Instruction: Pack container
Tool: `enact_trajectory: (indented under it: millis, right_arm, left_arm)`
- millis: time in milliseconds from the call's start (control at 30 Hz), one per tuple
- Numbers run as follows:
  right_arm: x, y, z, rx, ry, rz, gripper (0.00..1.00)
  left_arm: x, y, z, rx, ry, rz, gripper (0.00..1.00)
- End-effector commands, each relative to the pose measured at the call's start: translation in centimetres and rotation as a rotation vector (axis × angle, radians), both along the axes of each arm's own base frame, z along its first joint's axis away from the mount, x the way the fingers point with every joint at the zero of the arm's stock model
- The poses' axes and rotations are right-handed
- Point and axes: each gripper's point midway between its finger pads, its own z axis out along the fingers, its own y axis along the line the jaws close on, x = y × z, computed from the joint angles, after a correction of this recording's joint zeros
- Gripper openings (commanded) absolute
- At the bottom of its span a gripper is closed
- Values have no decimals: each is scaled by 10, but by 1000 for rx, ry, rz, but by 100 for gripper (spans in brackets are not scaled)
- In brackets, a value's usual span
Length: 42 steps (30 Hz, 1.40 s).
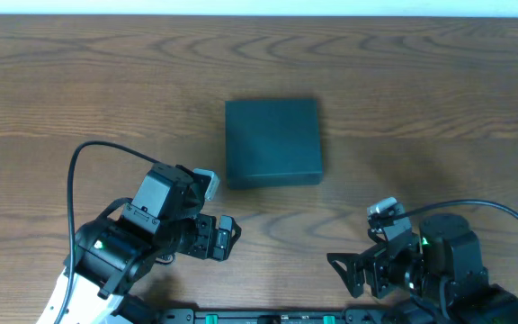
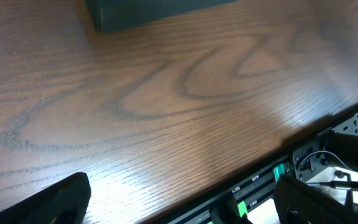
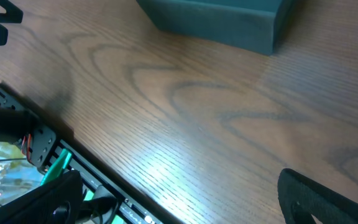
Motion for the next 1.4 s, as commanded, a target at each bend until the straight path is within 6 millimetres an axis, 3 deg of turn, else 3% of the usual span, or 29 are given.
enact_trajectory:
  millis: [0,200,400,633,867,1100,1367]
  right_arm:
    - [0,0,5,-2,-22,10,99]
    - [0,0,5,-2,-23,10,99]
    - [0,0,5,-2,-23,10,99]
    - [0,0,5,-2,-23,10,99]
    - [0,0,5,-3,-23,10,99]
    - [0,0,5,-2,-23,10,99]
    - [0,0,5,-2,-23,10,99]
  left_arm:
    - [0,0,0,6,1,4,96]
    - [3,6,5,-3,-26,30,96]
    - [21,47,21,46,-169,187,96]
    - [52,92,43,146,-591,168,95]
    - [60,123,9,197,-759,271,95]
    - [60,132,-33,187,-781,318,95]
    - [55,134,-56,196,-786,326,95]
